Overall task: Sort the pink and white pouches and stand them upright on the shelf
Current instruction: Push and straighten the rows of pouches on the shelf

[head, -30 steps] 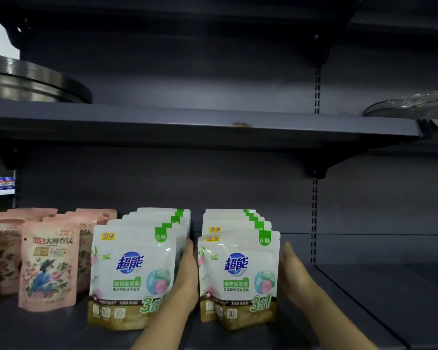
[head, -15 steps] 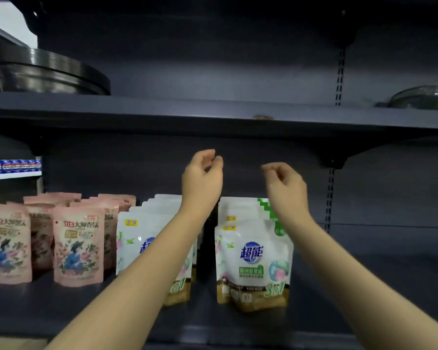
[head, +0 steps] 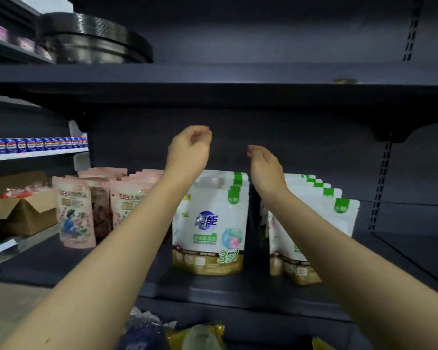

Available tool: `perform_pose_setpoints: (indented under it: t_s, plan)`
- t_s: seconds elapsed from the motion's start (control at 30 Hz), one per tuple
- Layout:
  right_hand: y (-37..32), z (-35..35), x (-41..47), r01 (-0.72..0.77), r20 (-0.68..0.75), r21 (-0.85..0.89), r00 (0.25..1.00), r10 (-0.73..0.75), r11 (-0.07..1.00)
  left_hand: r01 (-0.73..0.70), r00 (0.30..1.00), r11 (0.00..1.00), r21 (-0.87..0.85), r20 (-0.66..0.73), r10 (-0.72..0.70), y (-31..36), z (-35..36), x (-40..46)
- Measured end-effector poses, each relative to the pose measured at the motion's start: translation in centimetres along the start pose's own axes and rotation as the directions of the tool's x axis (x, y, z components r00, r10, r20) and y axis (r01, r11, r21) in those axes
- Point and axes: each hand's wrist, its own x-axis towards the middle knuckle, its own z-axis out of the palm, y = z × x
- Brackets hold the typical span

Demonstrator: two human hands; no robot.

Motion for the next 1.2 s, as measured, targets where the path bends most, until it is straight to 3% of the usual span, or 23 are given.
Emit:
perform_pose_setpoints:
  t_s: [0.23,0.37,0.53,0.63,0.77,0.9,1.03,1.2]
  plan:
    - [1.2,1.5,-3.1,-0.315,-0.017,0.226,0.945,0.327,0.922,0.219,0.973,0.974,-0.054,0.091,-0.214,-5.4,-5.3,-0.9]
    - [3.3,2.9,-5.6,-0.411,-0.043,0.317,0.894,0.446,0.854,0.516,0.848,0.851,-0.098,0.194,-0.492,-11.1,-5.5,-2.0]
    - [5.6,4.3,-6.6,-0.453,-0.076,0.391,0.852,0.519,0.801,0.625,0.776,0.759,-0.182,0.251,-0.579,-15.4,-5.0,-2.9]
    - [7.3,4.6,-6.5,-0.485,0.012,0.483,0.836,0.548,0.729,0.735,0.678,0.624,-0.266,0.311,-0.666,-17.9,-4.5,-2.8]
    - [10.0,4.1,-6.1,-0.521,0.039,0.535,0.801,0.597,0.665,0.779,0.626,0.523,-0.347,0.369,-0.687,-19.8,-3.0,-2.9]
    - [12.2,3.3,-5.7,-0.488,-0.079,0.46,0.809,0.582,0.742,0.796,0.605,0.511,-0.324,0.44,-0.664,-19.3,-1.8,-3.6]
    - [12.3,3.6,-5.9,-0.55,0.094,0.506,0.801,0.592,0.665,0.757,0.649,0.586,-0.29,0.446,-0.616,-19.4,-1.4,-4.1]
    - [12.7,3.9,-5.7,-0.526,0.084,0.415,0.835,0.544,0.743,0.763,0.644,0.55,-0.339,0.46,-0.611,-19.1,-1.7,-3.5]
